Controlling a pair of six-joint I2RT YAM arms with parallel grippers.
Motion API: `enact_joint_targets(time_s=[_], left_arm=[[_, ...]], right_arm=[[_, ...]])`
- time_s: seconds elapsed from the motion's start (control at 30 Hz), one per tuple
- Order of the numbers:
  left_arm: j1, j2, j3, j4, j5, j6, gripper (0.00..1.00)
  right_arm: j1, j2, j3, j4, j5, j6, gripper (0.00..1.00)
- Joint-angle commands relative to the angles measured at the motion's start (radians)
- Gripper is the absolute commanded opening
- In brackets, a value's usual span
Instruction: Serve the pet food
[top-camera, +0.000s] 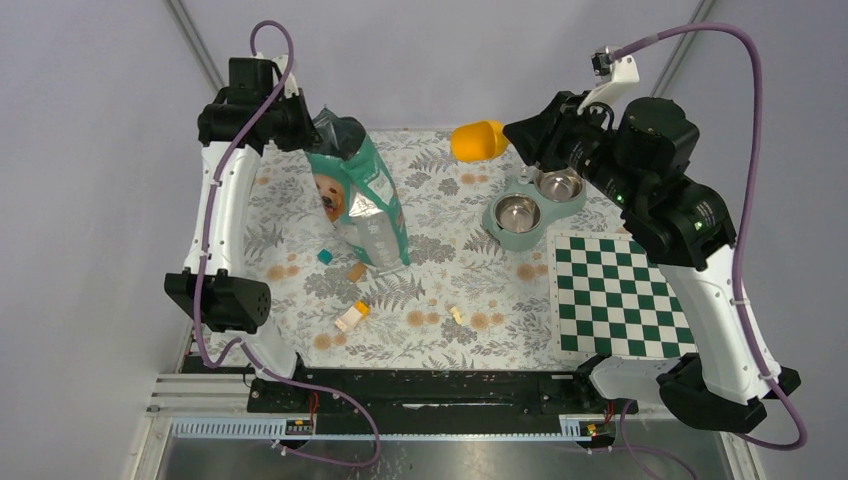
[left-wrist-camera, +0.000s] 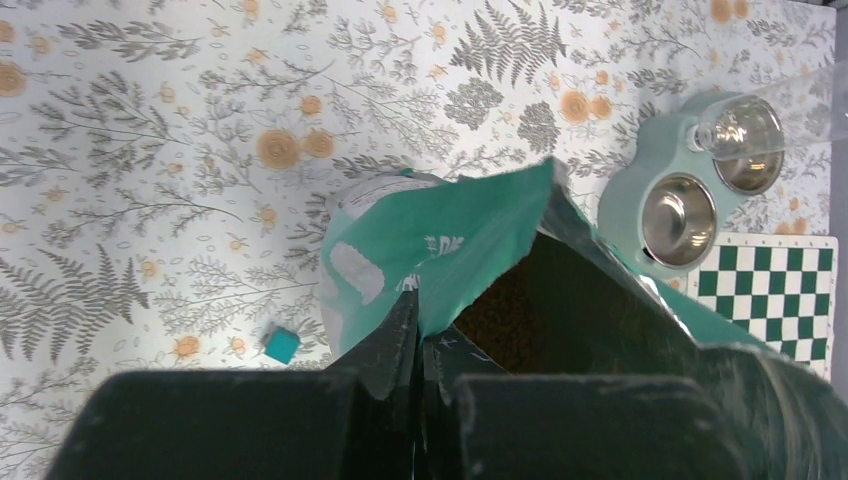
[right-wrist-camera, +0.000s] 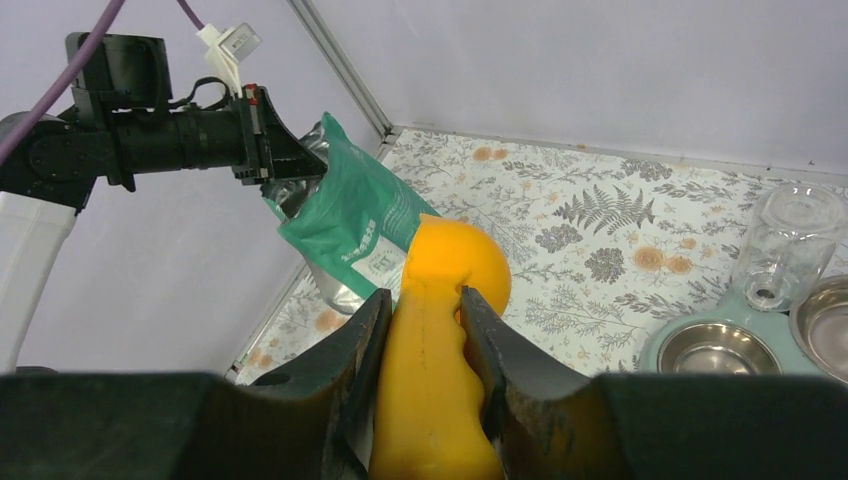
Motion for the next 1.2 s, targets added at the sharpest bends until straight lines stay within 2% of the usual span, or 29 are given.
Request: enact_joint_targets(time_s=[0.0, 0.1, 0.13, 0.17, 0.23, 0.27, 0.47, 0.63, 0.77, 0.87, 0.93, 1.0, 1.07, 1.13, 1.17], left_arm=[[0.028, -0.053, 0.087, 0.165, -0.008, 0.029, 0.00], [0.061, -0.059, 0.108, 0.136, -0.101, 0.023, 0.02], [0.067, -0.068, 0.106, 0.135, -0.108, 0.010, 0.08], [0.094, -0.073, 0.101, 0.136, -0.098, -0.002, 0.22], [0.102, -0.086, 0.071, 0.140, -0.065, -0.011, 0.42], [0.102, -0.090, 0.057, 0.142, -0.056, -0.013, 0.47], [0.110, -0.116, -0.028, 0.149, -0.102, -0.042, 0.59], [0.109, -0.142, -0.085, 0.157, 0.019, -0.078, 0.62], [0.103, -0.200, -0.192, 0.169, 0.045, -0.117, 0.61], [0.102, -0.275, -0.325, 0.244, 0.073, -0.154, 0.62], [0.103, -0.302, -0.363, 0.277, 0.089, -0.168, 0.62], [0.102, -0.301, -0.367, 0.273, 0.102, -0.168, 0.58], [0.103, -0.287, -0.354, 0.254, 0.110, -0.166, 0.42], [0.103, -0.268, -0.323, 0.250, 0.123, -0.173, 0.07], [0.103, -0.257, -0.291, 0.253, 0.125, -0.175, 0.00]], right_arm=[[-0.005, 0.025, 0.046, 0.058, 0.000, 0.007, 0.00], [-0.005, 0.036, 0.042, 0.058, -0.007, 0.031, 0.00], [-0.004, 0.037, 0.040, 0.059, -0.010, 0.038, 0.00], [-0.005, 0.038, 0.038, 0.059, -0.015, 0.043, 0.00], [-0.004, 0.038, 0.035, 0.057, -0.019, 0.044, 0.00], [-0.004, 0.038, 0.035, 0.057, -0.019, 0.042, 0.00], [-0.005, 0.026, 0.017, 0.056, -0.007, 0.048, 0.00], [-0.004, 0.004, -0.017, 0.059, 0.012, 0.046, 0.00], [-0.004, -0.018, -0.055, 0.090, 0.013, 0.043, 0.00], [-0.004, -0.025, -0.073, 0.101, 0.011, 0.042, 0.00], [-0.004, -0.025, -0.076, 0.101, 0.008, 0.035, 0.00], [-0.004, -0.025, -0.079, 0.101, 0.005, 0.032, 0.00], [-0.004, -0.027, -0.079, 0.102, 0.005, 0.029, 0.00], [-0.004, -0.032, -0.087, 0.111, 0.005, 0.028, 0.00], [-0.004, -0.034, -0.090, 0.112, 0.010, 0.026, 0.00]])
